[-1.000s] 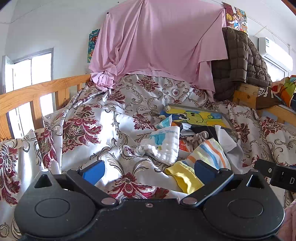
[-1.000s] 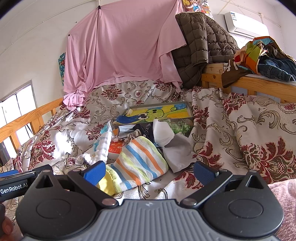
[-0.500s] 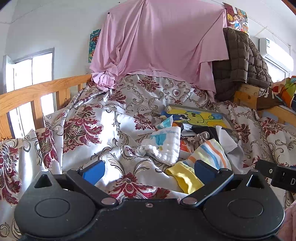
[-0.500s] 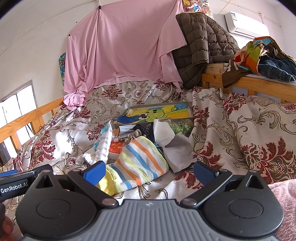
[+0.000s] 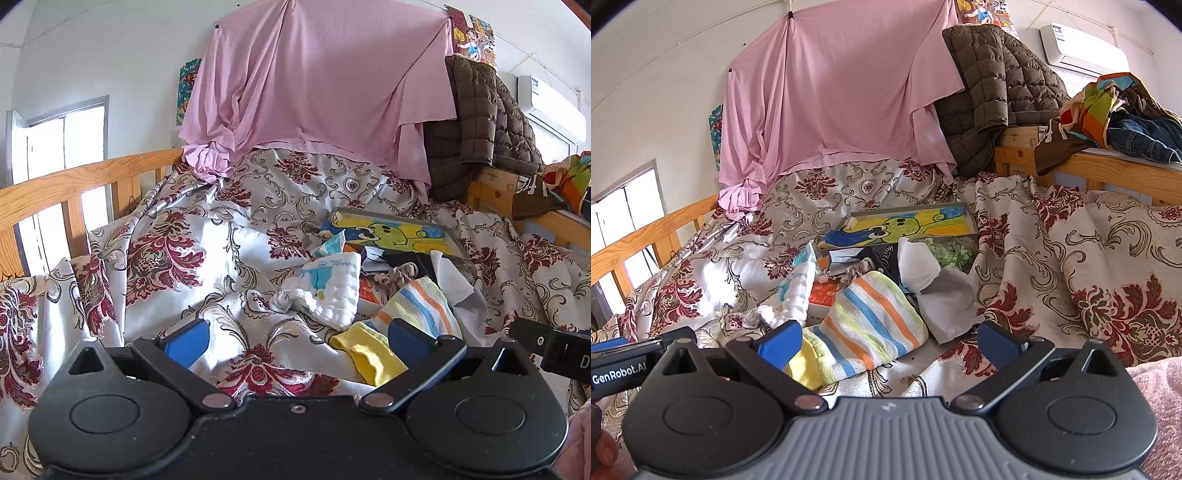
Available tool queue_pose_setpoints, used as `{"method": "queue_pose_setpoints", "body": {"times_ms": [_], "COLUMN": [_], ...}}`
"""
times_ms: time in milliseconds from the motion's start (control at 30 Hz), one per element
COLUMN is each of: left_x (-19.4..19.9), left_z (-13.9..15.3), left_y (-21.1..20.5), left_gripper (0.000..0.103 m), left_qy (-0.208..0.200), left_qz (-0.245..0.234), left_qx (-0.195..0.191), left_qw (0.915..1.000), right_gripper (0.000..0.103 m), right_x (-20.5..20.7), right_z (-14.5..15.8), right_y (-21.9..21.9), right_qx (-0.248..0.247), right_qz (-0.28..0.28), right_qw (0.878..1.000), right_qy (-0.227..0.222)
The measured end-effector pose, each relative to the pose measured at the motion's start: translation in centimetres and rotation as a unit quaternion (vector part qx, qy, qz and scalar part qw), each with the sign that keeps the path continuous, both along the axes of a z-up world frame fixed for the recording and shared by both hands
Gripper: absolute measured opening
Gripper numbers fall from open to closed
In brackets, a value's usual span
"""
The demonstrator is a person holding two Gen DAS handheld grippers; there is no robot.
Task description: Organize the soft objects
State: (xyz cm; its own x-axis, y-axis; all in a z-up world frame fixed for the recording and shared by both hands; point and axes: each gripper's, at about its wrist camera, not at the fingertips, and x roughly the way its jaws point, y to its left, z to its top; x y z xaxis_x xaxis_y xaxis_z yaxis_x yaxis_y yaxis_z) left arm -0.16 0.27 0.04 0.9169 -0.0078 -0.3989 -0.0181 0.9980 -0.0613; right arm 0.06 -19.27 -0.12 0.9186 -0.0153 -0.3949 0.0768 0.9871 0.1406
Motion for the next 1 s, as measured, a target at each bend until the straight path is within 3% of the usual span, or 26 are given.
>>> {"method": "queue_pose_setpoints", "body": {"times_ms": [333, 467, 767, 1000], "left_x": [0.0, 0.5, 3.0, 7.4], "left_z": [0.0, -0.2, -1.1, -2.5], "left_y": [0.0, 0.1, 0.9, 0.8], "left_gripper": [0.102, 0.102, 0.102, 0.102], "left_qy": [0.0, 0.02, 0.036, 0.058], "left_qz": [-0.001, 0.003, 0.009, -0.044], "left_qx": [-0.001, -0.009, -0.005, -0.013], "left_qw": [1.0, 0.9997, 0.9993, 0.9973], "right_gripper": [0.103, 0.103, 0.103, 0.103], "right_x": [0.0, 0.4, 3.1, 6.7], "right_z": [0.4, -0.1, -0.4, -1.8], "right_y": [-0.4, -0.6, -1.7, -2.6], "right_qx": [0.004, 0.014, 0.061, 0.086], "right_qz": [0.005, 0.003, 0.014, 0.042], "right_qw": [1.0, 1.0, 0.997, 0.991], "right_qy": [0.005, 0.022, 0.05, 0.095]}}
